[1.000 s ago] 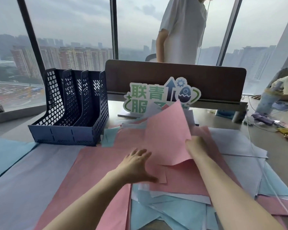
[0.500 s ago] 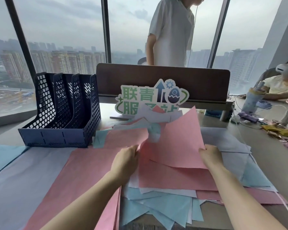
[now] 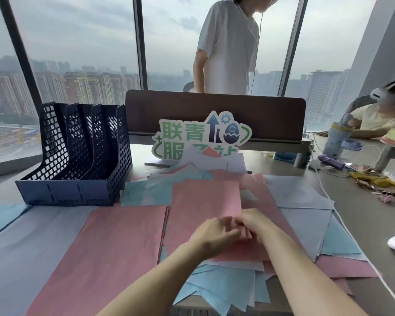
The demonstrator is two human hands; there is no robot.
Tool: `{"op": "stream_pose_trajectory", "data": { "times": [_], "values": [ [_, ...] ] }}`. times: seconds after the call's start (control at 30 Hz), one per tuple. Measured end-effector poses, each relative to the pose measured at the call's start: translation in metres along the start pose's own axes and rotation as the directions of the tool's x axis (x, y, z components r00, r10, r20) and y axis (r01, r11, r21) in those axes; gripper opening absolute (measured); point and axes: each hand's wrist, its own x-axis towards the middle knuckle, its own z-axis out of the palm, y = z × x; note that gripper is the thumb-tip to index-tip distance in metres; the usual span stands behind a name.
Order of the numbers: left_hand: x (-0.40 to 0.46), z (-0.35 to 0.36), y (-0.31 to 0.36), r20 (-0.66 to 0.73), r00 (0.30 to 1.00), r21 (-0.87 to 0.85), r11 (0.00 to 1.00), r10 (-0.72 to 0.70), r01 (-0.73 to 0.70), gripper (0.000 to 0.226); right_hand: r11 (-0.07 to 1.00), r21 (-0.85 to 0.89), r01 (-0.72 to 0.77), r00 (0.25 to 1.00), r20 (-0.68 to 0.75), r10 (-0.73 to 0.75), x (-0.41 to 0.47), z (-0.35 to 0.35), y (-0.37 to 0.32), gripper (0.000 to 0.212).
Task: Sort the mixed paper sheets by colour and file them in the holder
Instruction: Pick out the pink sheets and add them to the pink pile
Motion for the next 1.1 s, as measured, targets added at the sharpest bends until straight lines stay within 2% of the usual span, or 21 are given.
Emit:
{"op": "stream_pose_trajectory", "data": {
  "times": [0.03, 0.1, 0.17, 0.2, 0.23, 0.27, 0.33, 0.37, 0.43, 0.47, 0.5, 0.53, 0.6, 0.7, 0.8, 0.87, 1.03, 1.1],
  "values": [
    [-0.001, -0.006, -0.002, -0.047, 0.999, -0.073, 0.997, -0.028, 0.024, 0.073, 0.997, -0.06, 0.055, 0.996, -0.072, -0.059, 0.003, -0.002, 0.003, 0.019],
    [0.006, -0.024, -0.012, -0.236, 0.964, -0.142, 0.986, -0.123, 0.091, 0.07, 0.983, -0.07, 0.167, 0.976, -0.129, -0.175, 0.003, -0.008, 0.003, 0.026],
    [0.016, -0.045, -0.029, -0.408, 0.877, -0.172, 0.965, -0.253, 0.199, 0.068, 0.962, -0.012, 0.274, 0.947, -0.17, -0.272, -0.002, -0.015, 0.001, 0.024],
    [0.022, -0.055, -0.041, -0.442, 0.834, -0.268, 0.936, -0.33, 0.228, 0.073, 0.948, 0.051, 0.313, 0.937, -0.18, -0.3, -0.005, -0.017, -0.001, 0.02],
    [0.025, -0.065, -0.05, -0.432, 0.801, -0.428, 0.876, -0.414, 0.222, 0.078, 0.928, 0.121, 0.351, 0.929, -0.173, -0.328, -0.008, -0.019, -0.002, 0.017],
    [0.026, -0.073, -0.059, -0.391, 0.781, -0.608, 0.774, -0.488, 0.179, 0.078, 0.906, 0.183, 0.381, 0.921, -0.156, -0.356, -0.009, -0.021, -0.003, 0.014],
    [0.02, -0.083, -0.066, -0.245, 0.801, -0.834, 0.54, -0.547, 0.114, 0.054, 0.899, 0.227, 0.374, 0.927, -0.111, -0.357, -0.013, -0.022, -0.005, 0.023],
    [0.016, -0.086, -0.067, -0.201, 0.811, -0.87, 0.481, -0.55, 0.111, 0.034, 0.917, 0.198, 0.347, 0.938, -0.102, -0.332, -0.013, -0.023, -0.006, 0.03],
    [0.008, -0.088, -0.075, -0.233, 0.779, -0.843, 0.521, -0.582, 0.136, 0.009, 0.951, 0.071, 0.301, 0.948, -0.131, -0.29, -0.003, -0.027, -0.007, 0.03],
    [0.003, -0.088, -0.08, -0.273, 0.747, -0.823, 0.549, -0.606, 0.144, 0.009, 0.954, -0.091, 0.285, 0.942, -0.157, -0.296, 0.004, -0.03, -0.009, 0.026],
    [-0.001, -0.088, -0.086, -0.308, 0.721, -0.806, 0.573, -0.62, 0.149, 0.009, 0.915, -0.306, 0.262, 0.935, -0.153, -0.319, 0.012, -0.034, -0.01, 0.026],
    [-0.005, -0.087, -0.091, -0.326, 0.703, -0.793, 0.588, -0.632, 0.16, 0.008, 0.833, -0.504, 0.229, 0.937, -0.116, -0.328, 0.019, -0.037, -0.012, 0.033],
    [-0.012, -0.085, -0.101, -0.313, 0.698, -0.787, 0.587, -0.645, 0.189, 0.011, 0.657, -0.729, 0.19, 0.957, -0.012, -0.289, 0.032, -0.038, -0.019, 0.054],
    [-0.018, -0.08, -0.109, -0.278, 0.726, -0.788, 0.581, -0.629, 0.202, 0.015, 0.568, -0.799, 0.194, 0.978, 0.109, -0.18, 0.05, -0.033, -0.029, 0.081],
    [-0.019, -0.081, -0.113, -0.264, 0.726, -0.803, 0.561, -0.635, 0.199, 0.017, 0.441, -0.883, 0.16, 0.983, 0.103, -0.151, 0.066, -0.028, -0.041, 0.097],
    [-0.019, -0.083, -0.117, -0.241, 0.719, -0.83, 0.523, -0.651, 0.195, 0.015, 0.391, -0.912, 0.125, 0.991, 0.097, -0.091, 0.07, -0.027, -0.048, 0.093],
    [-0.016, -0.085, -0.122, -0.222, 0.711, -0.846, 0.494, -0.668, 0.2, 0.014, 0.426, -0.898, 0.109, 0.994, 0.104, -0.036, 0.076, -0.028, -0.049, 0.075],
    [-0.016, -0.085, -0.122, -0.212, 0.708, -0.855, 0.478, -0.674, 0.199, 0.013, 0.413, -0.901, 0.134, 0.991, 0.109, -0.084, 0.075, -0.028, -0.048, 0.051]
  ]
}}
